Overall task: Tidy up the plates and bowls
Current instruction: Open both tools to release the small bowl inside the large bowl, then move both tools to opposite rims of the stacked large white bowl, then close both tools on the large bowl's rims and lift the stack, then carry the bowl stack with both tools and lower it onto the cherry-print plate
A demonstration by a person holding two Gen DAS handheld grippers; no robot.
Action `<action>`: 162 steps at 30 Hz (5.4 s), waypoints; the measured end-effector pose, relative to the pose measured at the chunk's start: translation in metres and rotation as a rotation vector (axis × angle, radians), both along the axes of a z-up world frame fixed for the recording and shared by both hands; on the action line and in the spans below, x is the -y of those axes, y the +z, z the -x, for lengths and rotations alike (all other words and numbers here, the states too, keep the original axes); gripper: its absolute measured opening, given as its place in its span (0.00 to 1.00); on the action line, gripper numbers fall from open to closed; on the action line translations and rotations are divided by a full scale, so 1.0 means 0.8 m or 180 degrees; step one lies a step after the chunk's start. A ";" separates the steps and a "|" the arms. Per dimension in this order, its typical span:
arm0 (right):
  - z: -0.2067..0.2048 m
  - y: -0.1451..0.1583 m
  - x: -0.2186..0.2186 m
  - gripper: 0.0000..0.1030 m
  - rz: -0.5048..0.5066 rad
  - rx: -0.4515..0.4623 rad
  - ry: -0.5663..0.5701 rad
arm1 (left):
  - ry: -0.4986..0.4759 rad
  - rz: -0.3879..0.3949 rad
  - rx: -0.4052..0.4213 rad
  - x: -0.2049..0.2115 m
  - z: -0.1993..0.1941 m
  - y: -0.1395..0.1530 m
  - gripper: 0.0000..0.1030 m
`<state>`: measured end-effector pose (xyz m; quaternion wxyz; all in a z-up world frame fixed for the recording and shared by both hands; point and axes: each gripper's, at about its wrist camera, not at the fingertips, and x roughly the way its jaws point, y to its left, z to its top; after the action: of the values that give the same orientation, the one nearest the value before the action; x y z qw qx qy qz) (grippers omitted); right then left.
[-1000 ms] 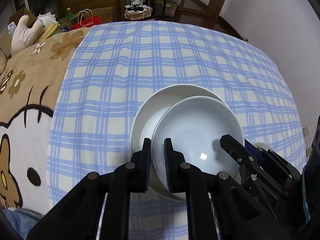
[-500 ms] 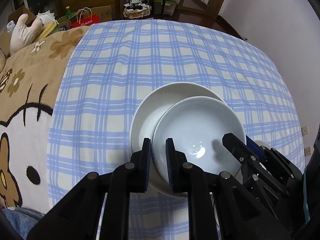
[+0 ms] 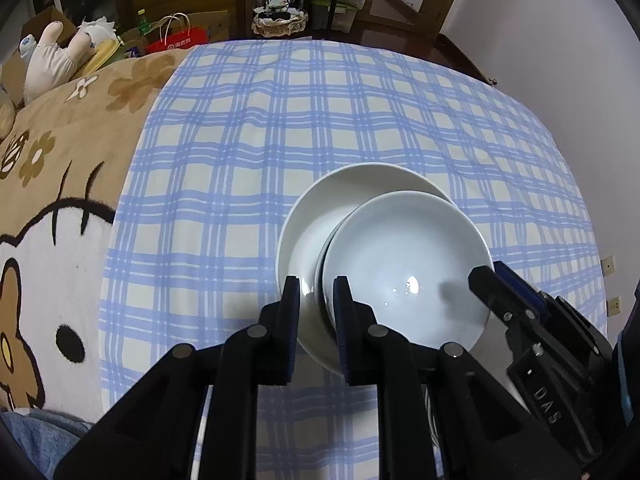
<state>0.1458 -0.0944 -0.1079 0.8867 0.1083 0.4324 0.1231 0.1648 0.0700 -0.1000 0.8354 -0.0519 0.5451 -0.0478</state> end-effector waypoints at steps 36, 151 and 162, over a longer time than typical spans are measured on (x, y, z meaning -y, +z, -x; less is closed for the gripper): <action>-0.019 -0.011 0.045 0.89 -0.0003 -0.0154 -0.0269 | 0.0152 -0.0011 -0.0198 -0.037 -0.026 -0.008 0.88; -0.136 -0.039 -0.017 0.10 0.0316 -0.1181 0.0715 | 0.0209 0.0512 -0.0741 -0.022 -0.084 -0.066 0.08; -0.137 -0.044 -0.010 0.11 0.0111 -0.1245 0.0532 | 0.0422 0.0751 -0.0698 -0.041 -0.073 -0.070 0.10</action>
<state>0.2551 -0.0862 -0.1431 0.7743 0.0786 0.6057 0.1653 0.2233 0.1028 -0.1557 0.7603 -0.1904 0.6190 -0.0502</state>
